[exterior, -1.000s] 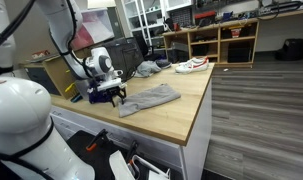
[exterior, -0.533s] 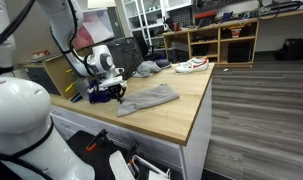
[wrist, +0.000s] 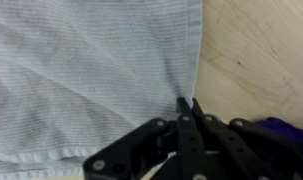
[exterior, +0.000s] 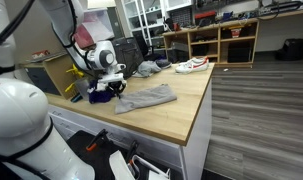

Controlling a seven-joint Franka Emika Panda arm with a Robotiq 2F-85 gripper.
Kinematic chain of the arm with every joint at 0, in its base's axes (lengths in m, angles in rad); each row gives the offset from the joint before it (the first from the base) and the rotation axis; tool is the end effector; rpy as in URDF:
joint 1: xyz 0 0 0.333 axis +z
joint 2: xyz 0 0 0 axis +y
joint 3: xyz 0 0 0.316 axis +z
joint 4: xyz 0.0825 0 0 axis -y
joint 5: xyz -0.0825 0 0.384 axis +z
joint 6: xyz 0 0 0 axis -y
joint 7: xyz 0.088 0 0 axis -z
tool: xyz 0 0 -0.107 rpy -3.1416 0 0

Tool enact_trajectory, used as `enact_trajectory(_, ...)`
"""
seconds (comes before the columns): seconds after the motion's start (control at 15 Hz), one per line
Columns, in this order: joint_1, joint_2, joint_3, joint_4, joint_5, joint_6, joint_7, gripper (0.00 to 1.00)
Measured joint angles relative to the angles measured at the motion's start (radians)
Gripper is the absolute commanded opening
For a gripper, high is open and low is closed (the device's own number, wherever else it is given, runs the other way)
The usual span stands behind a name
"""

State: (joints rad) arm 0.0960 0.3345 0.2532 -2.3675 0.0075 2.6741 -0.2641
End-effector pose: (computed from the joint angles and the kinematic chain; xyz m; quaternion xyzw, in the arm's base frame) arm 0.4741 0.1778 0.1881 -0.9553 -0.2923 0.0106 0.0425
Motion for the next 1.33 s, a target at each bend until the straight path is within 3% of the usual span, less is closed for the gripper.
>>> enact_trajectory(0.27, -0.127, -0.014, 0.080, 0.040, 0.234, -0.054, -0.197, 0.01)
enact_trajectory(0.53, -0.215, -0.023, 0.087, 0.101, 0.392, -0.166, -0.337, 0.01)
enact_trajectory(0.93, -0.244, -0.022, 0.012, 0.197, 0.457, -0.370, -0.456, 0.01)
enact_trajectory(1.33, -0.245, 0.010, -0.075, 0.282, 0.456, -0.478, -0.522, 0.01)
